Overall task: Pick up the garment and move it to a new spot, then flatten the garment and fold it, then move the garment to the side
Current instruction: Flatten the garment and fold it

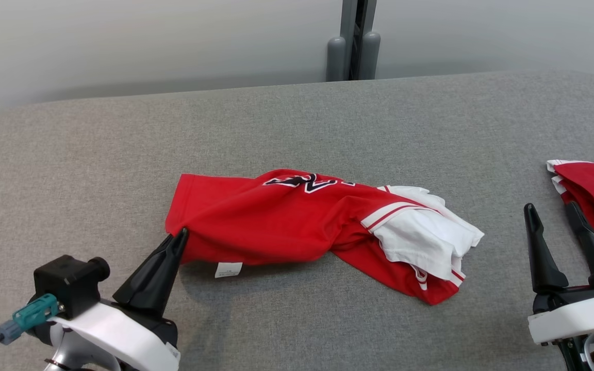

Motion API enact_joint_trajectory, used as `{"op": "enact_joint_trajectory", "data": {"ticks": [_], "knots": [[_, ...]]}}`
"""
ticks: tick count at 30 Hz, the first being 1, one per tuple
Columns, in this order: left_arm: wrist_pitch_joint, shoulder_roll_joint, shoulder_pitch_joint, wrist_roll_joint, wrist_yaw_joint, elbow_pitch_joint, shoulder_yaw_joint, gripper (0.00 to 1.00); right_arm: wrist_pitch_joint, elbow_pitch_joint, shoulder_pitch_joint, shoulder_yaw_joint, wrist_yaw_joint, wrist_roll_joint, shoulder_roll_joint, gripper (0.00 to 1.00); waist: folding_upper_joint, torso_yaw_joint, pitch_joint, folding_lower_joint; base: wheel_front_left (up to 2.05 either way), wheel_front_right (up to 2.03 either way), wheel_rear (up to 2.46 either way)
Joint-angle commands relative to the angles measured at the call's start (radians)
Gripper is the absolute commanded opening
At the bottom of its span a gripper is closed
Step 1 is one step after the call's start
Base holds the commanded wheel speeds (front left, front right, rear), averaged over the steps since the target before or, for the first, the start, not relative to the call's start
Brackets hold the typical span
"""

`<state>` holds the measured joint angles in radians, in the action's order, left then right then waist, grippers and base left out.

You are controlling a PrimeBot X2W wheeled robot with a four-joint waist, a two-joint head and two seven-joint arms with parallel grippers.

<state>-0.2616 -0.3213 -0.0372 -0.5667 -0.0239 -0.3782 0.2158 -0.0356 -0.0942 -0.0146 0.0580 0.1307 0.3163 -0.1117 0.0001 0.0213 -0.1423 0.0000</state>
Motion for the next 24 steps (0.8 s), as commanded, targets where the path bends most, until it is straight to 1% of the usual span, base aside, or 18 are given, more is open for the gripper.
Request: {"op": "enact_joint_trajectory", "data": {"ticks": [1, 2, 3, 5, 6, 7, 9, 11, 13, 16, 19, 23, 24], "knots": [[-0.001, -0.006, -0.004, -0.002, -0.005, 0.000, -0.007, 0.00, -0.003, -0.005, 0.002, 0.004, 0.000, 0.000, -0.002, 1.00, -0.0001, 0.001, -0.001, 0.0000, 0.00, 0.00, 0.00], [-0.012, -0.004, 0.008, -0.024, -0.002, 0.021, -0.011, 0.00, -0.004, -0.007, -0.003, 0.005, 0.000, 0.001, 0.000, 1.00, -0.0001, 0.004, -0.005, 0.0000, 0.00, 0.00, 0.00], [-0.012, -0.004, 0.008, -0.024, -0.002, 0.021, -0.011, 0.00, -0.004, -0.007, -0.003, 0.005, 0.000, 0.001, 0.000, 1.00, -0.0001, 0.004, -0.005, 0.0000, 0.00, 0.00, 0.00], [-0.021, -0.009, 0.034, -0.035, 0.006, 0.064, -0.020, 0.00, -0.004, -0.006, -0.013, 0.001, 0.000, 0.005, 0.000, 1.00, -0.0001, 0.013, -0.013, 0.0000, 0.00, 0.00, 0.00], [-0.023, 0.000, 0.049, -0.054, 0.013, 0.091, -0.020, 0.00, -0.005, -0.006, -0.017, -0.001, 0.000, 0.006, -0.001, 1.00, -0.0001, 0.017, -0.017, 0.0000, 0.00, 0.00, 0.00], [-0.022, 0.004, 0.064, -0.068, 0.018, 0.126, -0.025, 0.00, -0.004, -0.006, -0.021, -0.006, 0.000, 0.008, -0.001, 1.00, -0.0001, 0.023, -0.023, 0.0000, 0.00, 0.00, 0.00], [-0.021, -0.009, 0.098, -0.068, 0.027, 0.204, -0.035, 0.00, -0.006, -0.003, -0.028, -0.014, 0.000, 0.011, -0.001, 1.00, -0.0001, 0.037, -0.035, 0.0000, 0.00, 0.00, 0.00], [-0.008, 0.010, 0.143, -0.092, 0.041, 0.286, -0.040, 0.00, -0.010, 0.002, -0.039, -0.018, 0.000, 0.012, -0.004, 1.00, -0.0001, 0.048, -0.046, 0.0000, 0.00, 0.00, 0.00], [-0.001, 0.003, 0.183, -0.097, 0.050, 0.373, -0.051, 0.00, -0.013, 0.008, -0.046, -0.022, 0.000, 0.015, -0.004, 1.00, -0.0001, 0.061, -0.059, 0.0000, 0.00, 0.00, 0.00], [0.016, 0.009, 0.240, -0.109, 0.068, 0.507, -0.055, 0.00, -0.020, 0.022, -0.059, -0.028, 0.000, 0.020, -0.005, 1.00, -0.0001, 0.079, -0.078, 0.0000, 0.00, 0.00, 0.00], [0.038, 0.009, 0.292, -0.108, 0.084, 0.616, -0.057, 0.00, -0.027, 0.030, -0.068, -0.035, 0.000, 0.024, -0.005, 1.00, -0.0001, 0.089, -0.094, 0.0000, 0.00, 0.00, 0.00], [0.082, 0.016, 0.340, -0.102, 0.100, 0.725, -0.054, 0.00, -0.033, 0.036, -0.081, -0.036, 0.000, 0.027, -0.006, 1.00, -0.0001, 0.093, -0.110, 0.0000, 0.00, 0.00, 0.00], [0.096, 0.018, 0.347, -0.097, 0.099, 0.745, -0.052, 0.25, -0.035, 0.038, -0.082, -0.036, 0.000, 0.026, -0.006, 1.00, -0.0001, 0.092, -0.112, 0.0000, 0.00, 0.00, 0.00]]}}
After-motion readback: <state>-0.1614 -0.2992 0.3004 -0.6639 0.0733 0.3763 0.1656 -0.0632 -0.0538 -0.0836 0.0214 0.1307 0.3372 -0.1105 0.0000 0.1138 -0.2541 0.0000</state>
